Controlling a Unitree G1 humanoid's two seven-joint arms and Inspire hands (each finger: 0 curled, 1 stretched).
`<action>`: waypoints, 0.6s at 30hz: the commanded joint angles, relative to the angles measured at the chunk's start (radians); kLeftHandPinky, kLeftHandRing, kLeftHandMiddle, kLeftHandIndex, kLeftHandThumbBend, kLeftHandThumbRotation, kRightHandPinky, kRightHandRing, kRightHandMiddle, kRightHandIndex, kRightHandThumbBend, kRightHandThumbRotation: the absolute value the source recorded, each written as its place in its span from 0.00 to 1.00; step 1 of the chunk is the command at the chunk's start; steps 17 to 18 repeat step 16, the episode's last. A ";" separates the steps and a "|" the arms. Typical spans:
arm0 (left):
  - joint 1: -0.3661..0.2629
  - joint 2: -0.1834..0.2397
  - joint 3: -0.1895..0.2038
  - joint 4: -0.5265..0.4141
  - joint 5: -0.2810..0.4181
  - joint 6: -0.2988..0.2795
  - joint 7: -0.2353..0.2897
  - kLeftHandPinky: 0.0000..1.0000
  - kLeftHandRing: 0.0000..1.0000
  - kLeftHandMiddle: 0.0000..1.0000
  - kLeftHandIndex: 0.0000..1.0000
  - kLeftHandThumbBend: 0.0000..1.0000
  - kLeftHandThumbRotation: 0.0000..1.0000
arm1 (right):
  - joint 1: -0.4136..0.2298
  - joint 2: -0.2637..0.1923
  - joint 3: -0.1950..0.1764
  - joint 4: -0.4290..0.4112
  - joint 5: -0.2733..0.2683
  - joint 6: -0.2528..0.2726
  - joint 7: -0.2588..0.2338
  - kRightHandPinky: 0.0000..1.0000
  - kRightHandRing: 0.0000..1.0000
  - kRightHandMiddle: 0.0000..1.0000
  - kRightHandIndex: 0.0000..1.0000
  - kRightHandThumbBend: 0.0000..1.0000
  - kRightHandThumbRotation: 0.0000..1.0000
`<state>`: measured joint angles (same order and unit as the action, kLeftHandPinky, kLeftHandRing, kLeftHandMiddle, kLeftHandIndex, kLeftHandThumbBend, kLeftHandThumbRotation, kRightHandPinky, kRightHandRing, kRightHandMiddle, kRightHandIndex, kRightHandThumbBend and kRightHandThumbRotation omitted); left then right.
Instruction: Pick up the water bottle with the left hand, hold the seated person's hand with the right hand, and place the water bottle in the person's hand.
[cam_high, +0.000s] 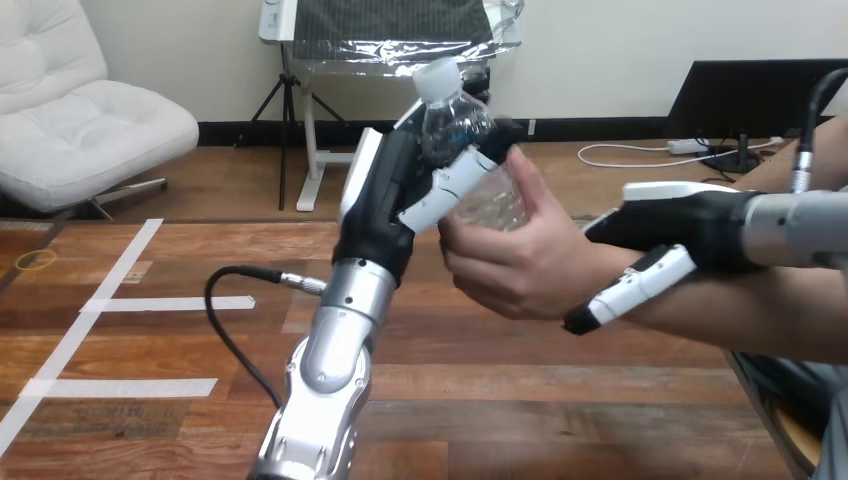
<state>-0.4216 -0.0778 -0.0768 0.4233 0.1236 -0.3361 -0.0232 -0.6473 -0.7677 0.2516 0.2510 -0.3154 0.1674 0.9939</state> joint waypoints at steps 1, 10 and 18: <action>0.000 0.024 0.005 -0.079 0.004 -0.051 0.013 0.95 0.89 0.85 0.81 0.73 1.00 | 0.025 -0.033 -0.016 -0.033 0.024 0.046 0.043 0.63 0.74 0.79 0.84 1.00 0.43; 0.026 0.045 0.016 -0.104 -0.002 -0.098 0.015 0.91 0.86 0.83 0.80 0.75 1.00 | 0.036 -0.069 -0.031 -0.038 0.059 0.061 0.083 0.62 0.76 0.82 0.87 1.00 0.39; 0.047 0.055 0.022 -0.129 -0.012 -0.110 0.009 0.87 0.84 0.81 0.78 0.77 1.00 | 0.050 -0.096 -0.037 -0.050 0.052 0.060 0.078 0.62 0.78 0.84 0.89 1.00 0.44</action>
